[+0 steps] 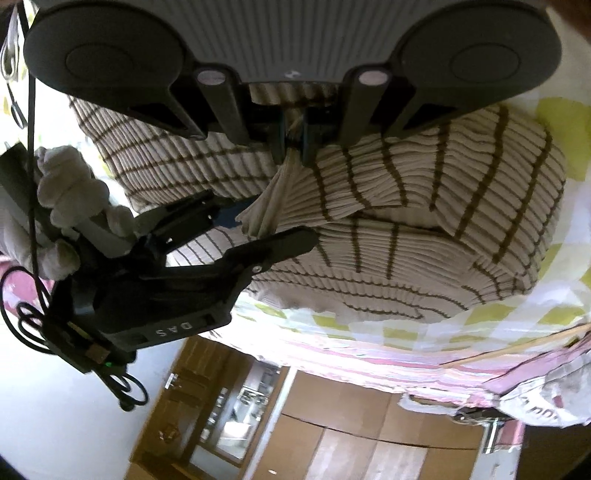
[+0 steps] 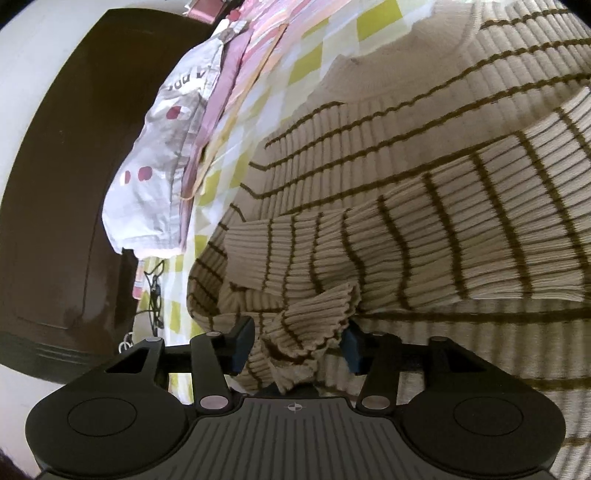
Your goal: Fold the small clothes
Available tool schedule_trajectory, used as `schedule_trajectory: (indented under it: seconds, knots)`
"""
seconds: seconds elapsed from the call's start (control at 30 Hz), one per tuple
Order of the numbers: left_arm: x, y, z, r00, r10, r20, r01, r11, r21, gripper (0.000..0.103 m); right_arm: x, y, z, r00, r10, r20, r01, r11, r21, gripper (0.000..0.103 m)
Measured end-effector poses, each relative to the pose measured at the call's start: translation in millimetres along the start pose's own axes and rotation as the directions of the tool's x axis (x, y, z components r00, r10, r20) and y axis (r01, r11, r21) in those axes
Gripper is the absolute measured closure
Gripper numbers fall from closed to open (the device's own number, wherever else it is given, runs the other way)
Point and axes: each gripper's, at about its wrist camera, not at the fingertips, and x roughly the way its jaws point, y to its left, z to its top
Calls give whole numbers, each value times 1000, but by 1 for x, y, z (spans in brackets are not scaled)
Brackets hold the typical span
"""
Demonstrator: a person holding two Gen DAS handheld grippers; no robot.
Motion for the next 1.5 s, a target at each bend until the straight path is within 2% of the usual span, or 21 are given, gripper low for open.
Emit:
schedule_trajectory:
  seconds: [0.07, 0.13, 0.23, 0.37, 0.43, 0.5, 0.63, 0.8, 0.9, 1.07, 1.2, 1.3, 1.37, 1.5]
  knots:
    - [2, -2, -1, 1000, 2, -7, -2, 1000, 12, 89, -2, -3, -1, 1000, 1, -6, -1, 1000, 5, 69]
    - [3, -1, -1, 1000, -2, -14, 2, 1000, 9, 89, -3, -4, -4, 1000, -27, -7, 26, 1000, -17, 88]
    - [0, 0, 0, 1000, -14, -4, 14, 1000, -5, 88, -8, 0, -12, 997, -77, 11, 77, 995, -69, 95]
    - [-10, 5, 2, 998, -35, 47, 37, 999, -39, 81, -21, 11, -18, 996, -56, 64, 64, 990, -125, 96]
    - [-18, 8, 4, 996, -29, 84, 34, 998, -61, 75, -31, 22, -19, 994, -32, 102, 47, 987, -152, 96]
    - [-25, 12, 6, 993, -18, 118, 29, 996, -90, 74, -43, 31, -16, 989, -2, 145, 25, 986, -163, 96]
    - [-35, 20, 7, 987, 6, 163, 17, 990, -138, 74, -72, 44, -6, 970, 57, 237, -16, 985, -174, 96]
    - [-33, 22, 10, 986, 43, 164, -17, 988, -156, 74, -111, 52, -1, 942, 94, 323, -33, 981, -189, 96]
    - [-31, 23, 13, 984, 63, 166, -38, 987, -154, 74, -129, 43, 1, 923, 72, 378, -7, 985, -172, 96]
    - [-22, 28, 32, 978, 100, 182, -65, 981, -184, 74, -143, 2, 3, 898, 21, 439, 4, 998, -57, 96]
    - [-2, 28, 47, 973, 161, 167, -133, 977, -166, 74, -151, -30, 3, 871, -19, 491, 8, 1000, 25, 96]
    - [19, 29, 55, 970, 208, 123, -186, 968, -167, 74, -158, -48, 3, 851, -37, 524, 5, 998, 62, 96]
    - [29, 29, 56, 968, 225, 114, -204, 964, -168, 74, -157, -56, 4, 848, -61, 526, 27, 997, 72, 96]
    - [35, 27, 53, 962, 253, 104, -237, 961, -143, 73, -154, -80, 3, 861, -128, 492, 72, 989, 132, 96]
